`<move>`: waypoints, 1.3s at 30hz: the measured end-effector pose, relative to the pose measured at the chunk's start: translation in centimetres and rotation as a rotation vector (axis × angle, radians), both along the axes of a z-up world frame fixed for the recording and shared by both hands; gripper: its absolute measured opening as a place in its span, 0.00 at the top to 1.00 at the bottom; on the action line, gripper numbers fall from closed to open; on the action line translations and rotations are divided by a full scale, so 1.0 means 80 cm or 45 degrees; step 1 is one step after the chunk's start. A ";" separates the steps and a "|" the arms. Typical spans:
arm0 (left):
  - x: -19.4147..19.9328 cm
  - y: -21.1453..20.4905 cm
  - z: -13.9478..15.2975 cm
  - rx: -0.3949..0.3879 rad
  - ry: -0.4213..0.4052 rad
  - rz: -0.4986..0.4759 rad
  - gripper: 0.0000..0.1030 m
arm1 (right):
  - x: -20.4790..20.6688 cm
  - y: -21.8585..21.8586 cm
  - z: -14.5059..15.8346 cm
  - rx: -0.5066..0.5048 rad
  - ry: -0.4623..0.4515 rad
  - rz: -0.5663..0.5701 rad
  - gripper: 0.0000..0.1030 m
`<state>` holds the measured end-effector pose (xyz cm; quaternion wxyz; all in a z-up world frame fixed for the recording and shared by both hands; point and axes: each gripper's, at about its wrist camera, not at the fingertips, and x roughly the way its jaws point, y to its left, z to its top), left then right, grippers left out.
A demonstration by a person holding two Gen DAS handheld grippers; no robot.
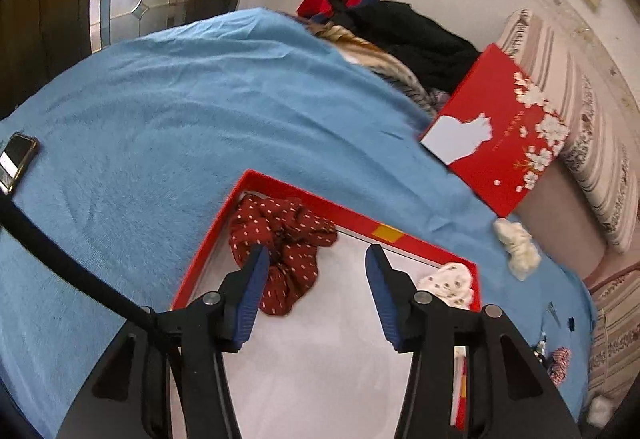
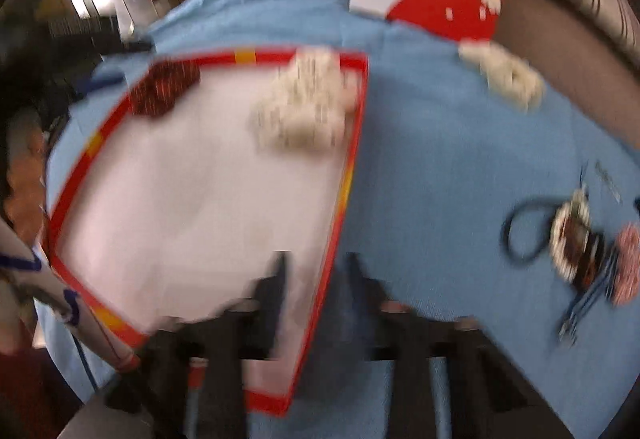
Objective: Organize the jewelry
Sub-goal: 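Carry both scrunchies to the red-rimmed box lid and open both tools, then grasp the blue striped watch strap with the left tool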
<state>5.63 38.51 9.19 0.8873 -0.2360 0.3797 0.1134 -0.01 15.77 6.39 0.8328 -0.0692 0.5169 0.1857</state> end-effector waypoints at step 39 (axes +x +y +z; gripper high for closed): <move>-0.014 -0.370 -0.018 0.209 0.217 -0.735 0.48 | -0.095 -0.366 0.029 0.165 -0.151 -0.612 0.57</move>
